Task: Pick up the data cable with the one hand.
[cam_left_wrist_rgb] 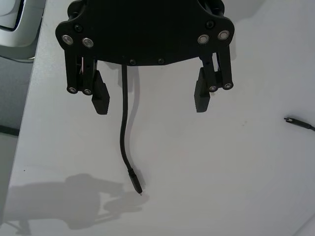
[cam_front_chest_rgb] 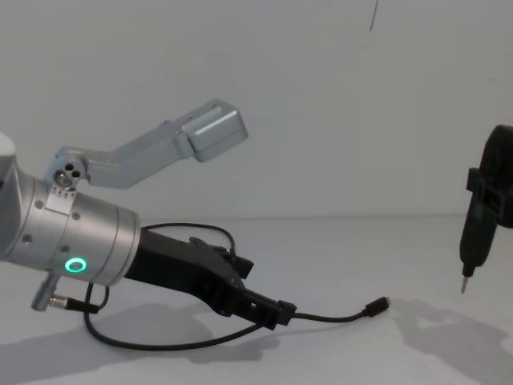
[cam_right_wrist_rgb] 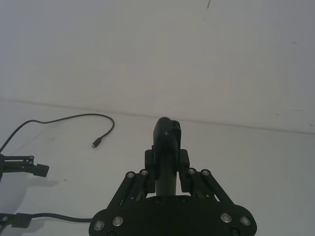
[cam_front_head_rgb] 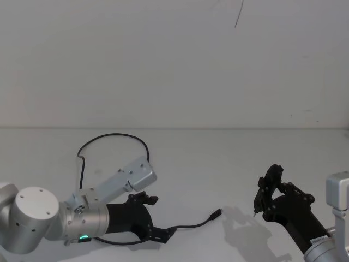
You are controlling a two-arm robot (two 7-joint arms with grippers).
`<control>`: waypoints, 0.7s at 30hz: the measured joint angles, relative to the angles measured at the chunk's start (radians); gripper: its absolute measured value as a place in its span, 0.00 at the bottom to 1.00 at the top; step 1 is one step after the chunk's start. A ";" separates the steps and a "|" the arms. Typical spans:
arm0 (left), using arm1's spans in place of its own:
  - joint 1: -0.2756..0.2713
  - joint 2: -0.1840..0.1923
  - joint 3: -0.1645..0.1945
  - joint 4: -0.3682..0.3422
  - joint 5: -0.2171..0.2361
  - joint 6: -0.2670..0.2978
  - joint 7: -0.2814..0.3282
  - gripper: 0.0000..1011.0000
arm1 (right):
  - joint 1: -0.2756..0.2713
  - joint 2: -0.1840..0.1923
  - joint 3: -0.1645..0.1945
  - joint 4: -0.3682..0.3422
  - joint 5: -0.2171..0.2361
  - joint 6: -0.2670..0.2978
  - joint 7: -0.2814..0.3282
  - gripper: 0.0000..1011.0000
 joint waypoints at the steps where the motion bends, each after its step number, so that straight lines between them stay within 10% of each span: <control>1: 0.000 -0.001 0.000 0.000 0.001 0.000 0.000 0.99 | 0.000 0.000 0.000 0.000 0.000 0.000 0.000 0.26; 21: 0.028 -0.022 -0.003 -0.015 0.028 0.045 0.043 0.99 | 0.000 0.000 0.000 0.000 0.000 0.000 0.000 0.26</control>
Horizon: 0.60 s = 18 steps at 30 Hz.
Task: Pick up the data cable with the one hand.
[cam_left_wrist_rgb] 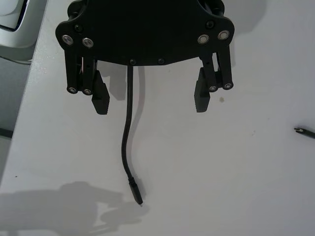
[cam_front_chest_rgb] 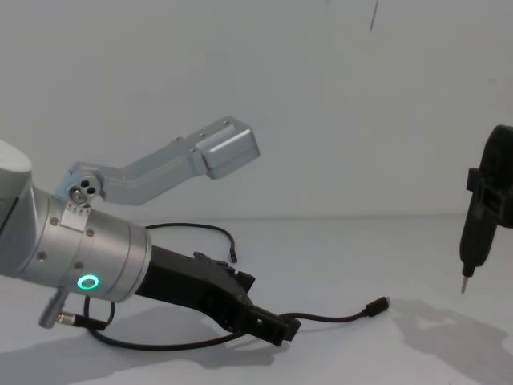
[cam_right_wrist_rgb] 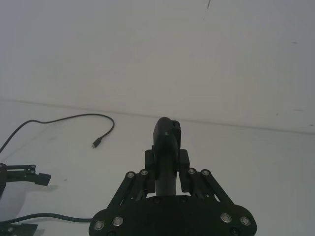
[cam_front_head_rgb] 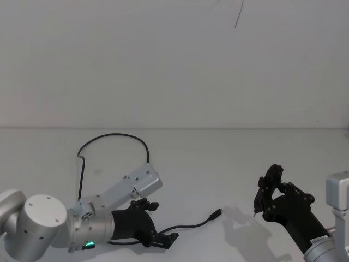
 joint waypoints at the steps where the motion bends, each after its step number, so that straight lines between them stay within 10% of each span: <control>1: 0.002 -0.002 -0.003 0.000 0.001 0.004 0.005 0.99 | 0.000 0.000 0.000 0.000 0.000 0.000 0.000 0.26; 18: 0.016 -0.029 -0.029 0.009 -0.001 0.043 0.040 0.88 | 0.000 0.000 0.000 0.000 0.000 0.000 0.000 0.26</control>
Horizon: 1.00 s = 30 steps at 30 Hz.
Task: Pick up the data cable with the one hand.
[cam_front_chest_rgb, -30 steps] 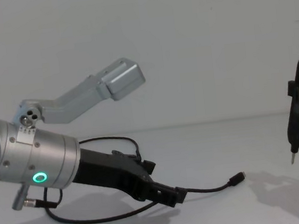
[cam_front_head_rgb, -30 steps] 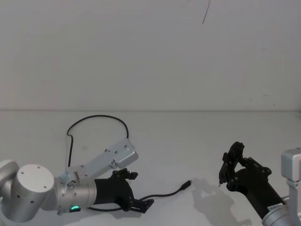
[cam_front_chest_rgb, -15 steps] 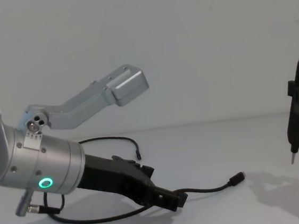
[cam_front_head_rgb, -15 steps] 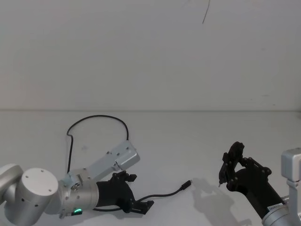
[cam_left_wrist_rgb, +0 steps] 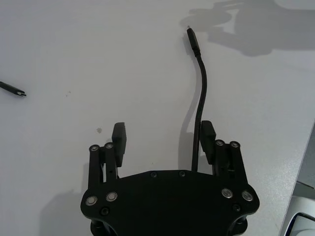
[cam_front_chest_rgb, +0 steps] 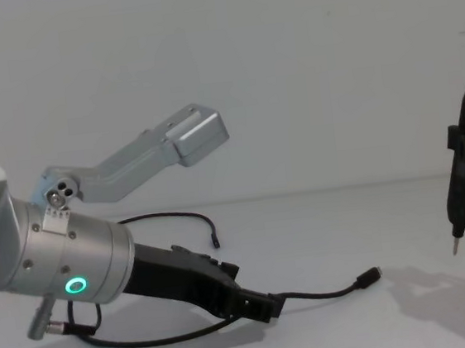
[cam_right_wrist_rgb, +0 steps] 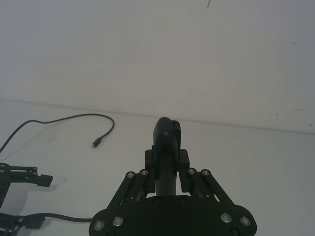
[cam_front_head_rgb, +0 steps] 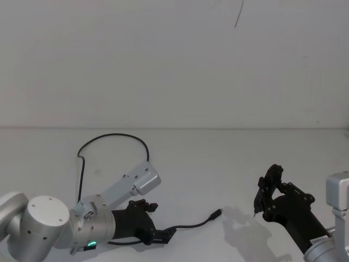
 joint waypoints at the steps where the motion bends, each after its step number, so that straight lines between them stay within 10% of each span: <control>1: 0.001 -0.001 -0.001 0.000 0.000 0.002 0.001 0.82 | 0.000 0.000 0.000 0.000 0.000 0.000 0.000 0.26; 30: 0.005 -0.009 -0.009 0.004 -0.003 0.012 0.011 0.05 | 0.000 0.000 0.000 0.000 0.000 0.000 0.000 0.26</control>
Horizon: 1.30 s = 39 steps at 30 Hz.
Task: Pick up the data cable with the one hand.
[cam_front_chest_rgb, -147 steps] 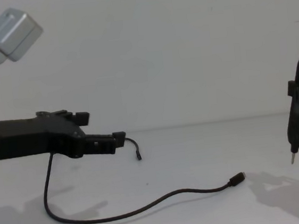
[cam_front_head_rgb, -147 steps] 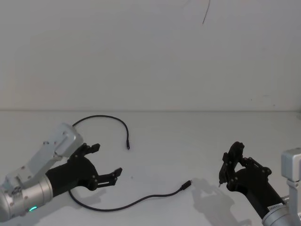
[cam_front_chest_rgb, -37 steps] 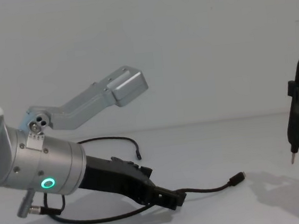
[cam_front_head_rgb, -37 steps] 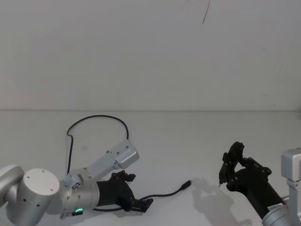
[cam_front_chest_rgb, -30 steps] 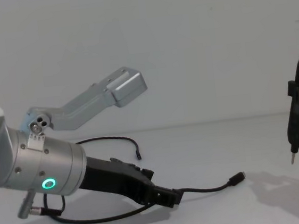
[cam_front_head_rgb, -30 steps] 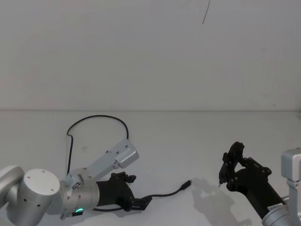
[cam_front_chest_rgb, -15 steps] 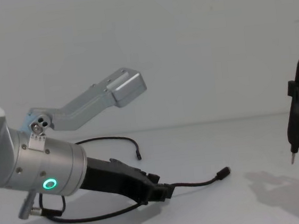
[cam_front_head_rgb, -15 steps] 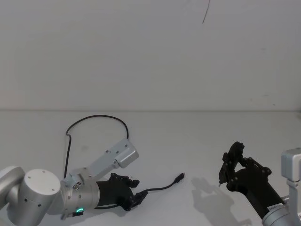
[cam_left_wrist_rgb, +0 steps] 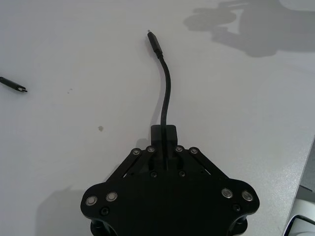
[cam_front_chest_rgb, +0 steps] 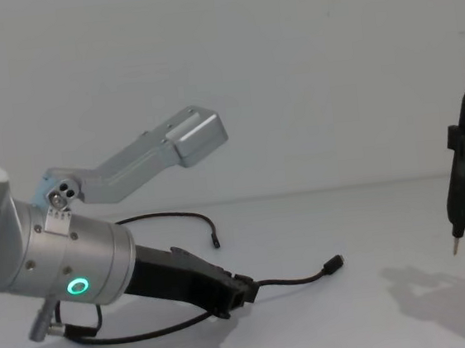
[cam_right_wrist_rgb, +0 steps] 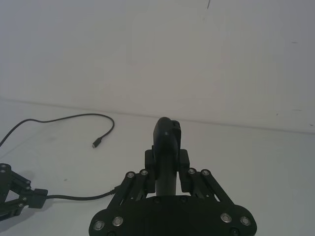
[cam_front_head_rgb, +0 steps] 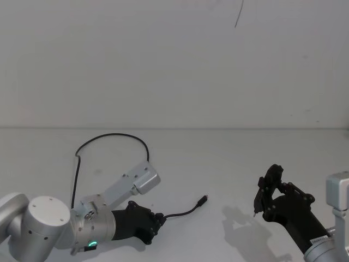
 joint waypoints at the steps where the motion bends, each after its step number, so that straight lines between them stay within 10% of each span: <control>1: 0.000 0.000 0.000 0.000 0.000 0.000 0.000 0.05 | 0.000 0.000 0.000 0.000 0.000 0.000 0.000 0.26; 17: 0.032 0.028 -0.011 -0.037 0.021 -0.121 -0.005 0.05 | 0.035 -0.001 -0.006 -0.020 0.016 -0.026 0.061 0.26; 39: 0.146 0.149 -0.097 -0.151 0.003 -0.520 -0.070 0.05 | 0.104 -0.028 -0.018 -0.040 0.070 -0.037 0.165 0.26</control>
